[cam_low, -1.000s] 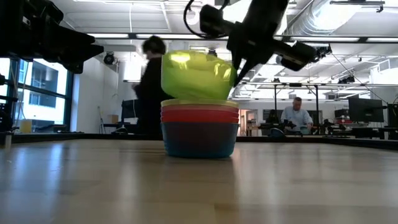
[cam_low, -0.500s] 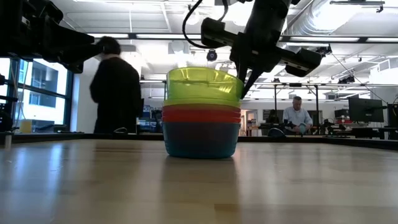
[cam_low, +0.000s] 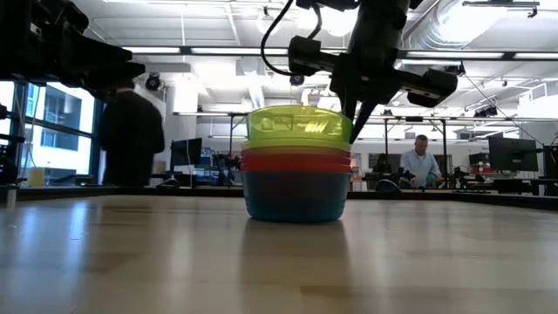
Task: Nest bowls inside each other
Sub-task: Stack the green bowl on top of the yellow bowl
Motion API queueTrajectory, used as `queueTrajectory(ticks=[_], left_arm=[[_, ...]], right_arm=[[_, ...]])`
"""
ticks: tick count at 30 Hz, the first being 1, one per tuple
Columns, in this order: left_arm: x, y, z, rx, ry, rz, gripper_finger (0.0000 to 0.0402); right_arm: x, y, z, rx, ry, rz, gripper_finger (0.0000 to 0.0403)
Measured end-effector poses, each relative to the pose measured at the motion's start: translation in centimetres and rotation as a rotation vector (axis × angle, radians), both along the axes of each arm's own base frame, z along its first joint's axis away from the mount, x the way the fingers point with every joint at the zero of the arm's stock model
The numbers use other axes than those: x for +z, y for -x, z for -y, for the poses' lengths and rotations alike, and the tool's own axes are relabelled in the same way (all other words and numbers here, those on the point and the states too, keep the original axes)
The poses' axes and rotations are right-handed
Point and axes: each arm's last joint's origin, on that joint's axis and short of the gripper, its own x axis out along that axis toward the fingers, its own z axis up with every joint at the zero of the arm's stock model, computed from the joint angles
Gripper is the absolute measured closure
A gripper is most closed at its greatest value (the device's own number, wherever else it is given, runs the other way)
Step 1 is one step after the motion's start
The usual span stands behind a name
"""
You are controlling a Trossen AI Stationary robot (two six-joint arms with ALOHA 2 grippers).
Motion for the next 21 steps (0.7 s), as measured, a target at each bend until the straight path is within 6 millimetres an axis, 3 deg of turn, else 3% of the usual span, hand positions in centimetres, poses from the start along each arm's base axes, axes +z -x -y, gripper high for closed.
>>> queueTrajectory(ticks=[21], left_arm=[[0.0, 0.0, 0.0, -0.001, 0.000, -0.001, 0.0220]], right_arm=[[-0.1, 0.1, 1.3, -0.050, 0.038, -0.019, 0.0403]])
